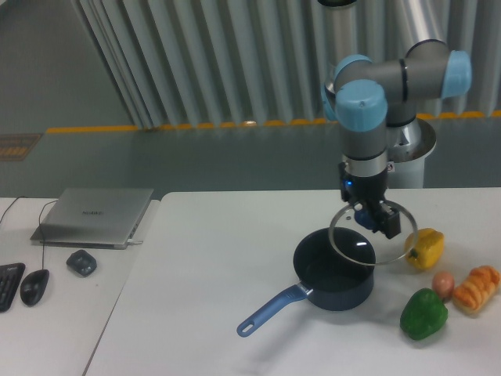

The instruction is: Place the lid on the table

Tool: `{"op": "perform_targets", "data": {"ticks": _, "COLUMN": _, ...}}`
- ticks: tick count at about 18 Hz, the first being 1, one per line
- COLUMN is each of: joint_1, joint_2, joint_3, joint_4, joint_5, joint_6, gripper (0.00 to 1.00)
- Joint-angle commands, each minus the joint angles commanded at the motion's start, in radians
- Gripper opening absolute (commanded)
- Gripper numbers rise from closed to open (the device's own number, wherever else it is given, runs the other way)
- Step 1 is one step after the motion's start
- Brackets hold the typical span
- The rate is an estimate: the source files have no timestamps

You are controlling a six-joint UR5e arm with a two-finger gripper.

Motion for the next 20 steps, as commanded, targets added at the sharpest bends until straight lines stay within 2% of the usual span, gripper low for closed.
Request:
{"op": "perform_targets", "data": {"ticks": 7, "joint_1": 0.141, "joint_2": 0.034, "joint_3": -0.032, "joint_4": -0.020, "joint_5": 0.000, "joint_6": 0.278, "gripper": 0.37}}
{"op": "perform_targets", "data": {"ticks": 20, "joint_1": 0.318, "joint_2": 0.023, "joint_3": -0.084, "joint_4": -0.014, "joint_5": 0.002, "joint_6": 0.672, "gripper": 0.37}}
